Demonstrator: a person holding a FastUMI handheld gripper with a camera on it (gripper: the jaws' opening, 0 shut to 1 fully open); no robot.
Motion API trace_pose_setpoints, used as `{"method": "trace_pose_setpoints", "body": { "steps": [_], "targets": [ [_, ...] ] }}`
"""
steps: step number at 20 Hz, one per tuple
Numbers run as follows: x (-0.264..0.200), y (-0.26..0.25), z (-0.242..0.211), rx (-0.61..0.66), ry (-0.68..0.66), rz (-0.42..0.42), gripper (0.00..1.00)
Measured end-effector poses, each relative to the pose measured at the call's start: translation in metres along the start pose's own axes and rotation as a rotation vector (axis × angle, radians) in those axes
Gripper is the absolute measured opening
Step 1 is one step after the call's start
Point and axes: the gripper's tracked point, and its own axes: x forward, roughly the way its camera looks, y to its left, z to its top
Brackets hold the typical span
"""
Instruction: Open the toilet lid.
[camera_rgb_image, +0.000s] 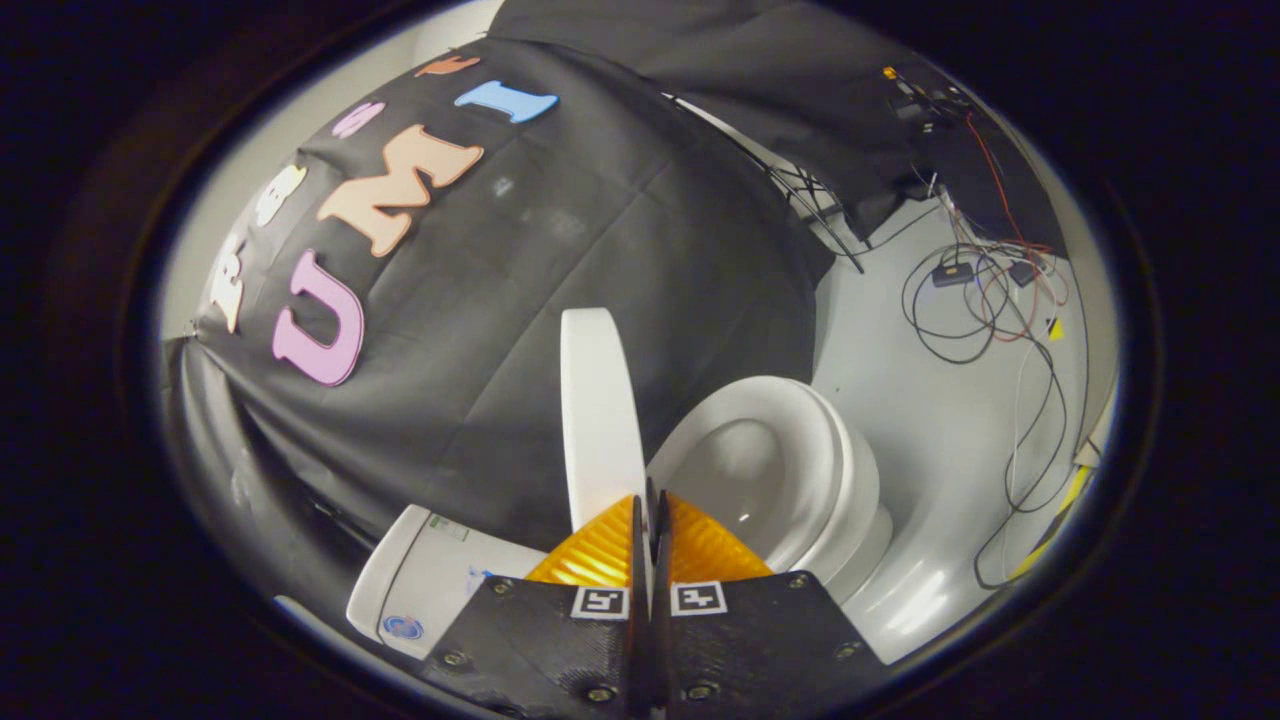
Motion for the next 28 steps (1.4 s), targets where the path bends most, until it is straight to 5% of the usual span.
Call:
{"method": "trace_pose_setpoints", "body": {
  "steps": [28],
  "targets": [
    [-0.023,0.077,-0.009,-0.254,-0.041,0.003,0.01]
  ]
}}
